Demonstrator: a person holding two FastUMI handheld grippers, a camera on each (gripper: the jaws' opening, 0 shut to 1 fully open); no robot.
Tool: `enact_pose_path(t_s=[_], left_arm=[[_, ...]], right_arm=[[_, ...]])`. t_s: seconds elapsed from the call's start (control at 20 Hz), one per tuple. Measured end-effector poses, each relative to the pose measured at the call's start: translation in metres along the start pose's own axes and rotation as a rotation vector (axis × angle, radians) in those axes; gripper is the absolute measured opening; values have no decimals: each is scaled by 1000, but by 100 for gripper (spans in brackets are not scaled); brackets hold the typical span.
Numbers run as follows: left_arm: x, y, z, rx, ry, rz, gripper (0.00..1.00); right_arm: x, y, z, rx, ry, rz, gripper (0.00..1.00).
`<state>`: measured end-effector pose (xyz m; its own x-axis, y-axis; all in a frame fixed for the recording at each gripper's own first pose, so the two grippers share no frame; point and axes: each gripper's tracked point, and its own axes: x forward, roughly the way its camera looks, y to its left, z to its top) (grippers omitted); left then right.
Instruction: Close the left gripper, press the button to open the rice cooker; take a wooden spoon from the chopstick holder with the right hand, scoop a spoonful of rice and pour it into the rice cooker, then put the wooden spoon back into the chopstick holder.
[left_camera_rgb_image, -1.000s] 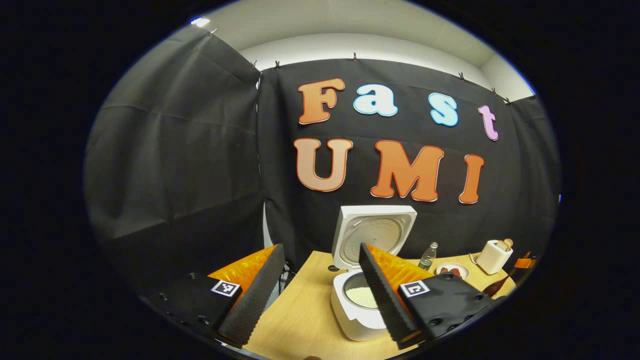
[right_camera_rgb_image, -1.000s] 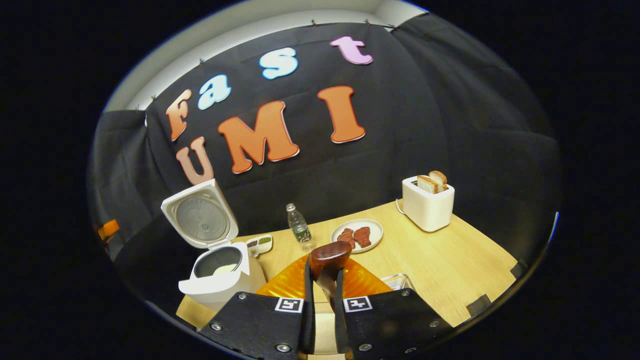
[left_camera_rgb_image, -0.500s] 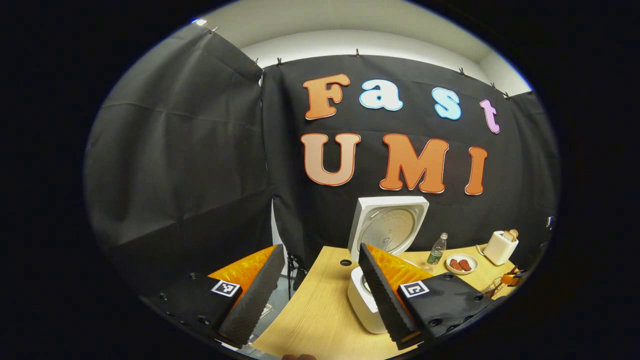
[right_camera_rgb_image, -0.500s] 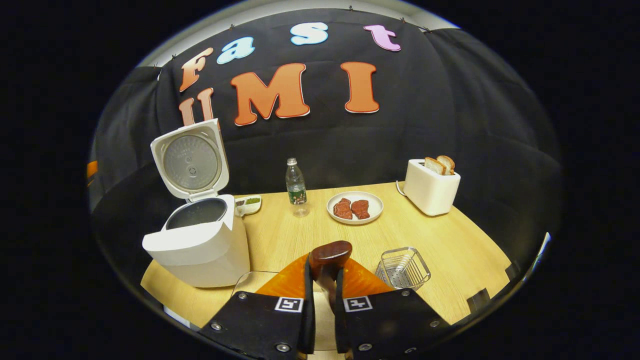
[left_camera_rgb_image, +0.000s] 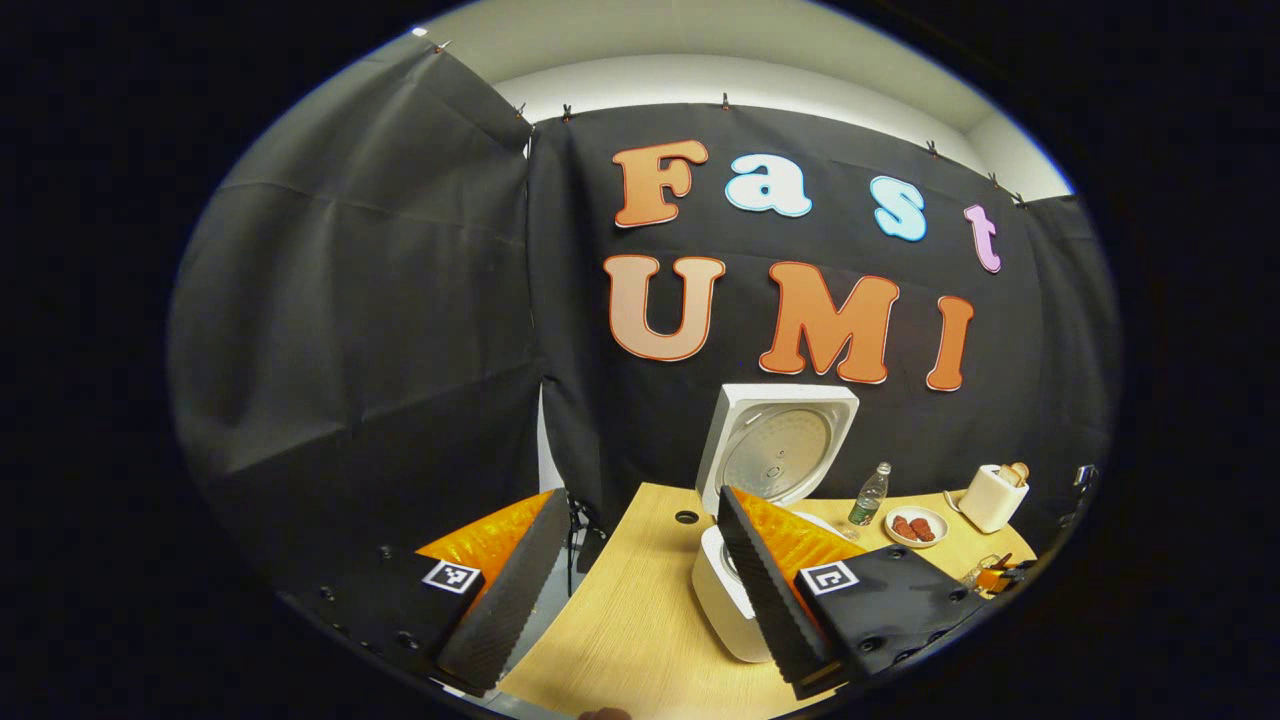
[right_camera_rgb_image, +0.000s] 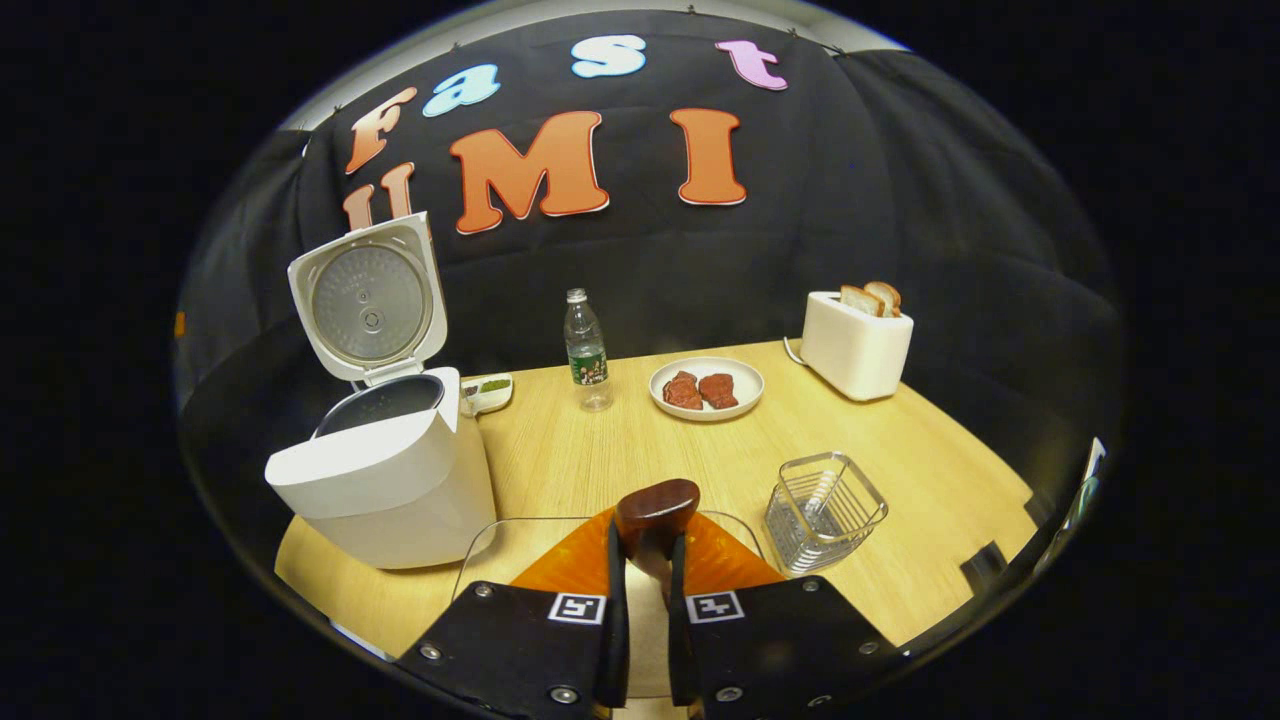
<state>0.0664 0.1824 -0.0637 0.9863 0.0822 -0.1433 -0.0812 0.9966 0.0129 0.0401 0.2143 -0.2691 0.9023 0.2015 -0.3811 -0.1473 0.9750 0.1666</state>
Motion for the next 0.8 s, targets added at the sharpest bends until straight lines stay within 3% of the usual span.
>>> enact_pose_path(t_s=[0.25, 0.3, 0.45, 0.8], left_arm=[[4, 6, -3, -7, 5, 6, 100], [3, 8, -2, -7, 3, 7, 100], [5, 9, 0, -8, -1, 14, 100], [5, -2, 2, -12, -7, -7, 100]], right_arm=[[-6, 13, -7, 190, 20, 51, 16], [-5, 13, -6, 240, 23, 59, 12], [0, 11, -8, 400, 37, 83, 16], [7, 3, -16, 732, 87, 78, 15]])
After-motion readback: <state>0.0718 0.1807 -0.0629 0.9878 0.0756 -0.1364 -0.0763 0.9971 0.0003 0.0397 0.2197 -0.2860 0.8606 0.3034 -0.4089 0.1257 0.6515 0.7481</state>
